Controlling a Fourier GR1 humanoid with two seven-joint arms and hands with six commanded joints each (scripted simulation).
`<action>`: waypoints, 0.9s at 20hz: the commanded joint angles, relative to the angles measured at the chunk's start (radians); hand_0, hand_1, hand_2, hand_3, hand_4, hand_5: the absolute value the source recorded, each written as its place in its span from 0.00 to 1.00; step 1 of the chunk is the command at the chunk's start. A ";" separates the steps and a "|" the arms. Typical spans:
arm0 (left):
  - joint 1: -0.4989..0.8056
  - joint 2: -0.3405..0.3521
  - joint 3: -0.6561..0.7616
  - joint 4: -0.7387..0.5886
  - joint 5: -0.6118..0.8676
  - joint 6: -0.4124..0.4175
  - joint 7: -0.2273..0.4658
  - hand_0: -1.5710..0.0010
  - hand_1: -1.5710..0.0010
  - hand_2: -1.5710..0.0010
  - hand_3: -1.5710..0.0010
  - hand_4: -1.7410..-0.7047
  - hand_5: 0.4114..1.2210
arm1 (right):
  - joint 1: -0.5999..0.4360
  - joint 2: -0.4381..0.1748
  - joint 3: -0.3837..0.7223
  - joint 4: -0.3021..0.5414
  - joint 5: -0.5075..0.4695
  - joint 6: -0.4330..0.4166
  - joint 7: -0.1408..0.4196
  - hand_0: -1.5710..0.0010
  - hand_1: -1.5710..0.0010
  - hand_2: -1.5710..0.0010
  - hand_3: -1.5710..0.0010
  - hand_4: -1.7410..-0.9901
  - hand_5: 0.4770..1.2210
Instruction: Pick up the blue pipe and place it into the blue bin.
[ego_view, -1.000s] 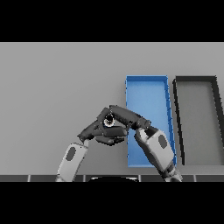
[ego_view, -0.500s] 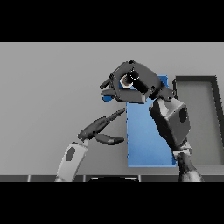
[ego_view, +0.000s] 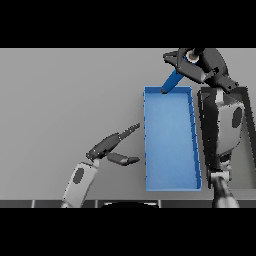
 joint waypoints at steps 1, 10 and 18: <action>0.003 -0.008 -0.009 -0.009 -0.002 0.002 0.005 1.00 1.00 1.00 1.00 0.84 0.01 | 0.035 0.009 -0.010 -0.011 0.006 -0.002 0.009 0.00 0.00 0.00 0.00 0.00 1.00; 0.037 -0.017 -0.015 -0.030 0.011 0.002 0.020 1.00 1.00 1.00 1.00 0.83 0.02 | 0.420 -0.013 0.053 -0.097 0.047 -0.067 0.022 0.00 0.00 0.00 0.00 0.00 1.00; 0.041 -0.008 -0.017 -0.035 0.009 0.000 0.017 1.00 1.00 1.00 1.00 0.83 0.01 | 0.590 -0.306 0.426 -0.099 -0.103 -0.471 0.022 0.00 0.00 0.00 0.35 0.00 1.00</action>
